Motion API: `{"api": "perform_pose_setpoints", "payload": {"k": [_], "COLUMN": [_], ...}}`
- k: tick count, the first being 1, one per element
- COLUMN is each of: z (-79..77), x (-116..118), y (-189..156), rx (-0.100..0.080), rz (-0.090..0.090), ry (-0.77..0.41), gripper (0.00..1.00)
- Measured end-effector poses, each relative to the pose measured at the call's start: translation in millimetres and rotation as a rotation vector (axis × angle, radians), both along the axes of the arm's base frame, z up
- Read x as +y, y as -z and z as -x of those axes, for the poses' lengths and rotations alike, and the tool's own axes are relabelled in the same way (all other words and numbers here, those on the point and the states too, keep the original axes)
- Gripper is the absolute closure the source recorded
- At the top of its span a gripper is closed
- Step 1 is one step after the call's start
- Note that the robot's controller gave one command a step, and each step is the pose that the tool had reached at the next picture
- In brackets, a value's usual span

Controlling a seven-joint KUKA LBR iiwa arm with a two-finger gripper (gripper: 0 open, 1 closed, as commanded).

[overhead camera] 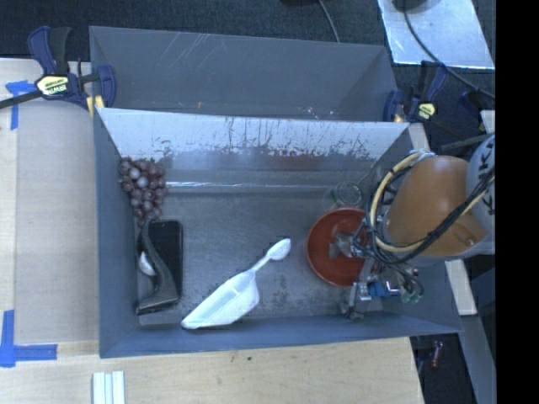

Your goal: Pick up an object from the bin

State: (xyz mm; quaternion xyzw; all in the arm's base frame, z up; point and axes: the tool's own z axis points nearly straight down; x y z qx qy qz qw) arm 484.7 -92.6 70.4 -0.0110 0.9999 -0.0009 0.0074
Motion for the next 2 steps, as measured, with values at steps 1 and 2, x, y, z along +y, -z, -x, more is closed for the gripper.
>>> {"api": "perform_pose_setpoints", "payload": {"k": [1, 2], "z": [-0.5, -30.6], "x": [11, 75], "y": [-1, -1], "rx": [0.003, -0.007], "rz": [0.001, 0.007], "ry": [-0.033, -0.436], "gripper": [0.0, 0.0]}}
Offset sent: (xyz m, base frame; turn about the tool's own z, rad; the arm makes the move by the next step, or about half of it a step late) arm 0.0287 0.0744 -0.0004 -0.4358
